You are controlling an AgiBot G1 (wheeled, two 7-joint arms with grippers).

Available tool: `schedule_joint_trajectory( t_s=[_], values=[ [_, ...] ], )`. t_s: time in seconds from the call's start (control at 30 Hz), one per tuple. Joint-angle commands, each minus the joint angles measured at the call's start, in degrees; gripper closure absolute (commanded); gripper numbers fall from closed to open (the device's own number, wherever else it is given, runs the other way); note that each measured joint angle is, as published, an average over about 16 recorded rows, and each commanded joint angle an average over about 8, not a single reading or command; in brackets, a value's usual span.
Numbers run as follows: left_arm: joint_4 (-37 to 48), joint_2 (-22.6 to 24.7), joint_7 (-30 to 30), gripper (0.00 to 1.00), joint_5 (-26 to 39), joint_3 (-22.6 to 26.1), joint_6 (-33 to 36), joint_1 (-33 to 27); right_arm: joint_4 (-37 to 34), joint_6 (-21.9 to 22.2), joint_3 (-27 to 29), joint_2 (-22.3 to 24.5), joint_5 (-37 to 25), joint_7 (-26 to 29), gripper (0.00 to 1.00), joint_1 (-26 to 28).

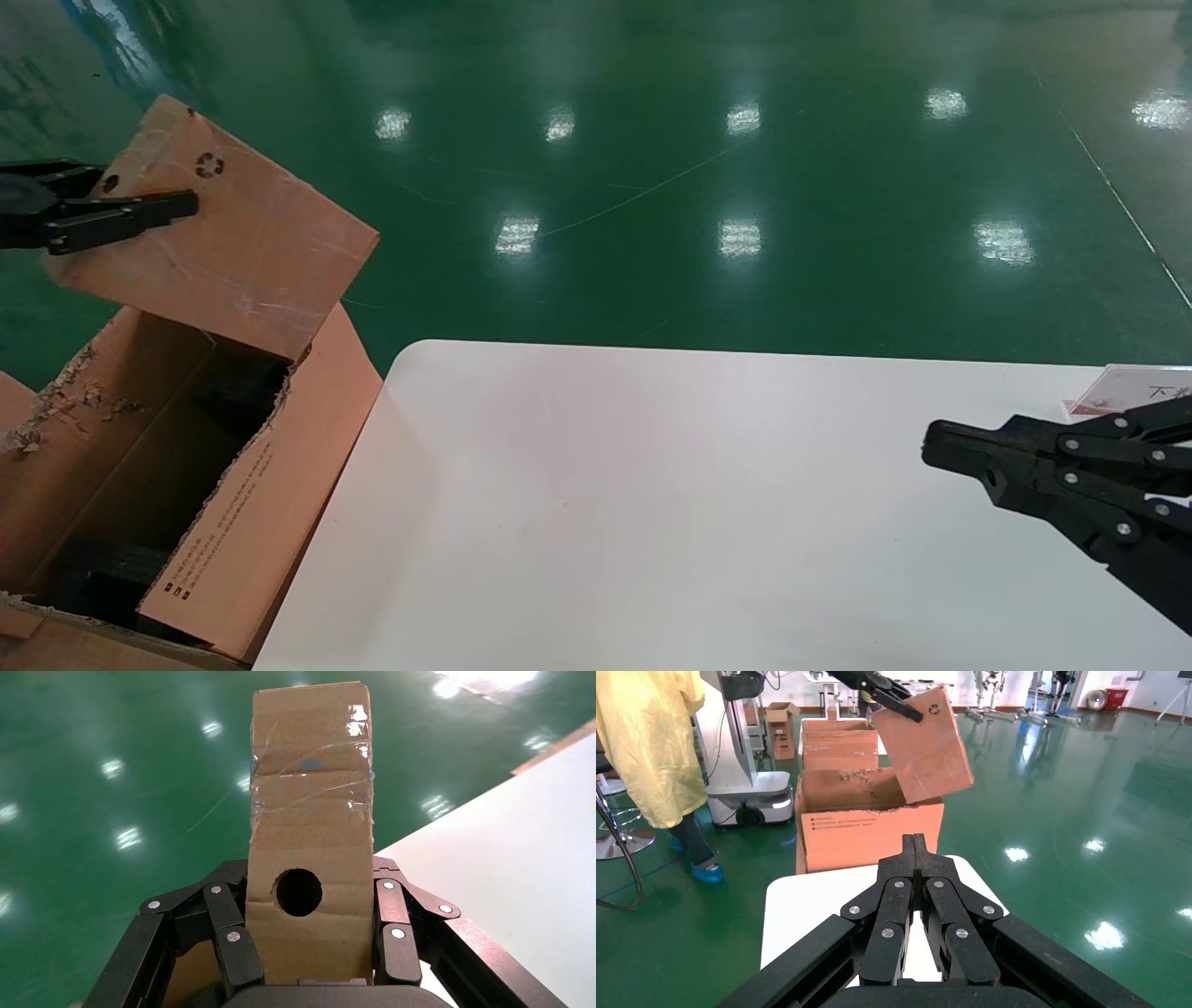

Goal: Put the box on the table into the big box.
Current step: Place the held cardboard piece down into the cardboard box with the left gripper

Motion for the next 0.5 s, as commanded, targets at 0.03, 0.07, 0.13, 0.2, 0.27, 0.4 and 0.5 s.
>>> schedule_joint_trajectory(
  t_s=[0.03,0.07,0.13,0.2,0.27,0.4,0.5],
  values=[
    [-0.93,-1.08,-0.71,1.00,0.63,0.38,-0.52,-0.82,0.00,0.00,0.00,0.00,0.00,0.00,1.00,0.00],
    [-1.44,-1.60,-1.09,1.00,0.97,0.57,-0.86,-1.13,0.00,0.00,0.00,0.00,0.00,0.00,1.00,0.00],
    [-2.30,-2.55,-1.86,1.00,1.66,0.95,-1.38,-1.53,0.00,0.00,0.00,0.00,0.00,0.00,1.00,0.00],
    [-2.97,-3.40,-2.52,1.00,2.41,1.38,-1.81,-1.62,0.00,0.00,0.00,0.00,0.00,0.00,1.00,0.00],
    [-3.32,-4.14,-3.04,1.00,3.20,1.88,-2.04,-1.28,0.00,0.00,0.00,0.00,0.00,0.00,1.00,0.00],
    [-3.12,-5.19,-3.07,1.00,4.66,2.91,-2.45,0.55,0.00,0.00,-0.01,0.00,0.00,0.00,1.00,0.00],
    [-2.47,-5.37,-1.99,1.00,5.59,3.66,-3.48,2.84,0.00,0.00,-0.01,0.00,0.00,0.00,1.00,0.00]
  ],
)
